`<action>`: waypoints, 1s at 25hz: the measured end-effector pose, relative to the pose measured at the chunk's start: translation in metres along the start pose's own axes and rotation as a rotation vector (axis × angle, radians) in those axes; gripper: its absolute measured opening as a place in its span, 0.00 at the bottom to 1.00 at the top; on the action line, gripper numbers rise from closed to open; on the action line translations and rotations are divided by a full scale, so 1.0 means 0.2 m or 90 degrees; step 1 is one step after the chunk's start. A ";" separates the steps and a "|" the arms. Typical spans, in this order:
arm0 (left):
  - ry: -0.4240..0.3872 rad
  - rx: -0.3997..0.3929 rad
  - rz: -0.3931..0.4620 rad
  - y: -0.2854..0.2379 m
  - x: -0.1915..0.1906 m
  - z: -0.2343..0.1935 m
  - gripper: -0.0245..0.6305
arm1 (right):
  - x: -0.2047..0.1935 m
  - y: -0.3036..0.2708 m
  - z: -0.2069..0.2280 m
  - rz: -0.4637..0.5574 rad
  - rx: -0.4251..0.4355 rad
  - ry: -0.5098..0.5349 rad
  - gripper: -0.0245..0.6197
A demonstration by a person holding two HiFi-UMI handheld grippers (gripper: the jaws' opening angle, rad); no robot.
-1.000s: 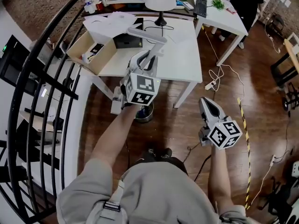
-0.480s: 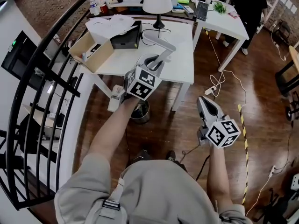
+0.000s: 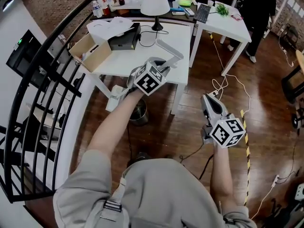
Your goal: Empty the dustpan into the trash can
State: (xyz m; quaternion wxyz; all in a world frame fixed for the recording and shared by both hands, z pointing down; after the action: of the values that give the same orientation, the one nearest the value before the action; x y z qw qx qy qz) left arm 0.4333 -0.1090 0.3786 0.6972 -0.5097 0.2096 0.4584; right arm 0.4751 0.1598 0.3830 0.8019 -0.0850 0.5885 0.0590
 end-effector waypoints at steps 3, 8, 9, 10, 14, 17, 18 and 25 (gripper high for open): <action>-0.014 -0.004 -0.013 -0.08 0.04 0.10 0.18 | 0.00 0.05 0.06 -0.001 -0.003 -0.002 0.04; -0.033 -0.015 -0.030 -0.18 0.08 0.21 0.18 | 0.01 0.13 0.16 0.001 -0.014 -0.010 0.04; -0.035 -0.017 -0.032 -0.19 0.09 0.23 0.18 | 0.01 0.14 0.17 0.001 -0.015 -0.012 0.04; -0.036 -0.017 -0.035 -0.19 0.09 0.23 0.18 | 0.01 0.16 0.18 0.002 -0.016 -0.014 0.04; -0.035 -0.009 -0.037 -0.17 0.09 0.22 0.18 | 0.01 0.17 0.20 0.003 -0.011 -0.020 0.04; -0.024 0.009 -0.033 -0.12 0.07 0.17 0.18 | 0.01 0.14 0.18 0.002 0.002 -0.020 0.04; -0.018 0.014 -0.031 -0.09 0.06 0.14 0.18 | 0.01 0.12 0.17 0.001 0.007 -0.019 0.04; 0.027 0.074 -0.012 0.22 -0.09 -0.13 0.17 | 0.02 -0.07 -0.03 -0.003 0.047 -0.005 0.04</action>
State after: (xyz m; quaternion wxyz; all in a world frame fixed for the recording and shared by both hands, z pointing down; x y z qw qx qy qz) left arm 0.3921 -0.1371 0.3594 0.7253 -0.4802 0.2455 0.4278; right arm 0.4742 0.1442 0.3779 0.8070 -0.0567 0.5867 0.0359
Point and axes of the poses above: the fingertips, and each gripper's own axes: y backward along the fingers, z to its right, x out of its top, the point moved 8 cm from there along y, backward along the fingers, and after that the axes turned 2 degrees about -x, right-handed, at the moved point
